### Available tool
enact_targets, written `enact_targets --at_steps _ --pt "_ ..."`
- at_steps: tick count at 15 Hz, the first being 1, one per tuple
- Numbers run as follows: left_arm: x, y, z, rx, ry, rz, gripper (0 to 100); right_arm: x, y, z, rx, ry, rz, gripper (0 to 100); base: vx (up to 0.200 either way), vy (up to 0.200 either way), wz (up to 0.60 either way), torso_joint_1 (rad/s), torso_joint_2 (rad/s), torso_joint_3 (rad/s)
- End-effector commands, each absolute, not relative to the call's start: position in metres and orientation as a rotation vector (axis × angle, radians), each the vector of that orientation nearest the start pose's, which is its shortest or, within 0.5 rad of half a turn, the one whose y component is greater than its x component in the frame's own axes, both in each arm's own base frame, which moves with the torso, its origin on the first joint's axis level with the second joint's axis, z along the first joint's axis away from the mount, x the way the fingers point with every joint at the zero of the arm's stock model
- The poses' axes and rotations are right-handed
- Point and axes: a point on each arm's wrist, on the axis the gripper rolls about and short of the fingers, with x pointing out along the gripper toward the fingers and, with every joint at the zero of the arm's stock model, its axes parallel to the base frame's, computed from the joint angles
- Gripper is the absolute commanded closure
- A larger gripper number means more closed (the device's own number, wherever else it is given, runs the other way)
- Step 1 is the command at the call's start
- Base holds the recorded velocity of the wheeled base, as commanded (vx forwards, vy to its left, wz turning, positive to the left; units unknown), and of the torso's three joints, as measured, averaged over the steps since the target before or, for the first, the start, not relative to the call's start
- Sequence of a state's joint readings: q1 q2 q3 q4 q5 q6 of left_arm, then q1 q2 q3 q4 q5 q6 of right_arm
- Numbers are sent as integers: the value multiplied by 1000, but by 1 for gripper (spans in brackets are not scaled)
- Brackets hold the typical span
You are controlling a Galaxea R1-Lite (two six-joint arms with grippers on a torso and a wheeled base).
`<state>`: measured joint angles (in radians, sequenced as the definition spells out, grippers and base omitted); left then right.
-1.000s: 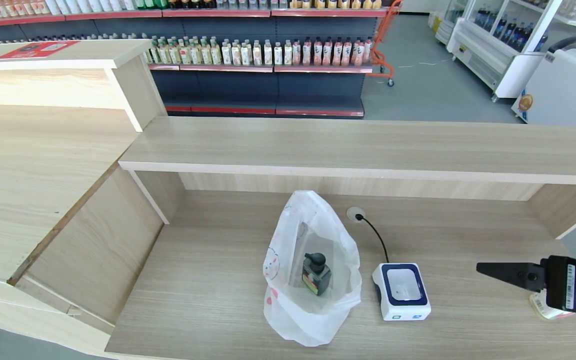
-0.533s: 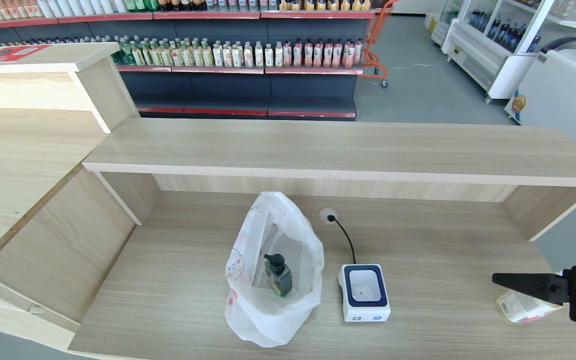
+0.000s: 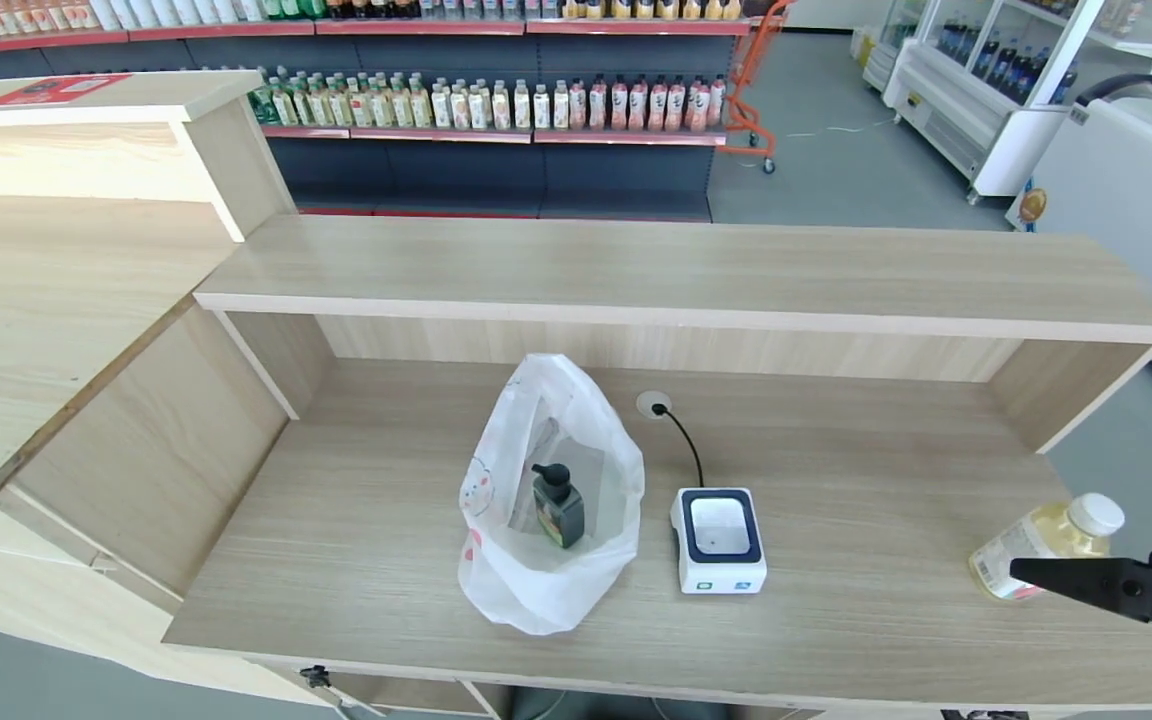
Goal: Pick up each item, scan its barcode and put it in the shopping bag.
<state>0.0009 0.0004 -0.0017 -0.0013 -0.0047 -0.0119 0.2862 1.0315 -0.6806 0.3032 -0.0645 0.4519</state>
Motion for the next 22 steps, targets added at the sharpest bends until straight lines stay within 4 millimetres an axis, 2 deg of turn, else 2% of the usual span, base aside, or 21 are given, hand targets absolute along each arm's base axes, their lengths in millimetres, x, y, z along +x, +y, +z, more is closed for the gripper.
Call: enact_targets --at_steps 1,4,6,8,12,22 --pt "-23 0 76 -12 -3 -5 0 114 30 206 325 675 49 0 0 0 0 0 0 0" --pt "-23 0 76 -6 -3 -6 0 118 24 203 337 684 -10 0 0 -133 0 3 2 2" --pt "-23 0 76 -2 -3 -6 0 129 13 194 348 726 -119 0 0 -200 0 -7 -7 5" --pt "-23 0 76 -2 -3 -6 0 132 9 187 345 753 -141 0 0 -200 0 10 5 -5" --pt "-23 0 76 -2 -3 -6 0 133 11 180 343 803 -80 0 0 -200 0 7 0 0" --pt "-23 0 76 -8 -3 -6 0 159 13 162 181 908 9 0 0 -200 0 1 2 2"
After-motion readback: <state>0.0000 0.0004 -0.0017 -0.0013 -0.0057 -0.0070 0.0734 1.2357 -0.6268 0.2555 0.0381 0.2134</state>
